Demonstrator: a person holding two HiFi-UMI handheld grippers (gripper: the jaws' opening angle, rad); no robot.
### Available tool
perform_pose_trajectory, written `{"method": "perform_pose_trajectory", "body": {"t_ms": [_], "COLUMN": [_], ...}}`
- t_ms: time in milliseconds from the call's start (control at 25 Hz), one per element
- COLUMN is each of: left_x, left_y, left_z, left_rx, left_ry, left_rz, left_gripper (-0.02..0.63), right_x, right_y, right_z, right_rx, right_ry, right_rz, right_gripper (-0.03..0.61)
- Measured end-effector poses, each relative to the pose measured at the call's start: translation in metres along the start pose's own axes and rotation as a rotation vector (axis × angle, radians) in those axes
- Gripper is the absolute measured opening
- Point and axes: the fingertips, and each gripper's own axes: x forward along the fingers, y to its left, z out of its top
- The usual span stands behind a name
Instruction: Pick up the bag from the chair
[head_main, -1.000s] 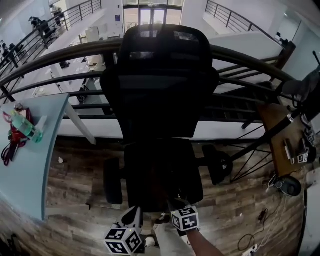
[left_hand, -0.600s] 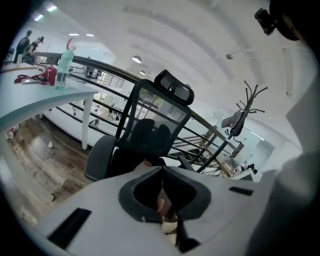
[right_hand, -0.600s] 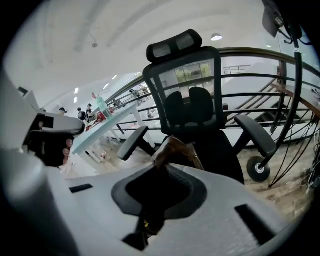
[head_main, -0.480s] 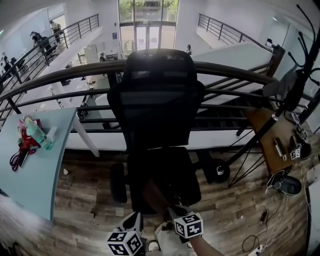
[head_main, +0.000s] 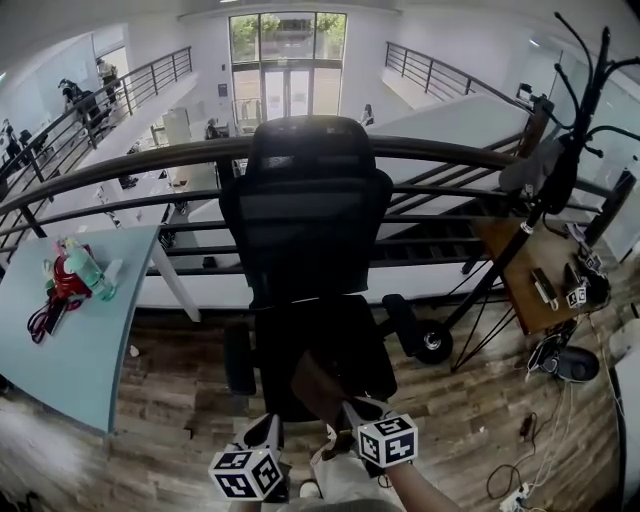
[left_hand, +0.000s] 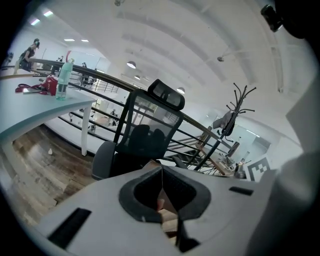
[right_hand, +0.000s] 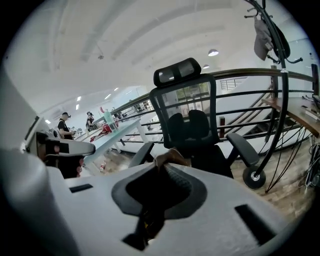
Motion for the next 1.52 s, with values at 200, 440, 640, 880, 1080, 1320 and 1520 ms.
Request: {"method": "perform_pose_trajectory", "body": {"t_ms": [200,440,640,880,1080,1320,1520], "left_x": [-0.016,-0.03,-0.042,-0.051,-0.054,-0.052,-0.05], "left_y": [-0.003,-0.007,-0.011,-0.012,-0.016,-0.021,-0.025], "left_z": [-0.002,0.0,-0.004,-0.005,-0.006,-0.008,-0.008], "left_rx": [0.014,0.032,0.032,0.022,0.022,0.029,0.038], "left_ry": [-0.012,-0.03,-0.039,-0.059,-0.064,-0.062,-0.056], "left_rz": [-0.005,-0.018,-0.028,-0.033,-0.034,-0.037,-0.042], "left_gripper": [0.003,0.003,0.003,0.003,0.003,0.003,0.003], "right_x": [-0.022,-0.044,-0.065,-0.082,-0.09,-0.094,-0.096], "right_y": [0.012,0.028,0.04,0.041,0.04,0.037,0.035], "right_z": [0.007,0.02,0.028,0.03,0.03,0.032,0.036], "right_rx": [-0.005,-0.019,-0.034,-0.01,-0.007,-0.006,-0.007], "right_ry": [-0.035,-0.082,-0.115,-0.143,-0.153,-0.167,-0.179], "right_rz": [0.014,0.026,0.033,0.025,0.023,0.025,0.02], "right_gripper": [0.025,0.025,0.025,0.025,0.025,0.025,0.025]}}
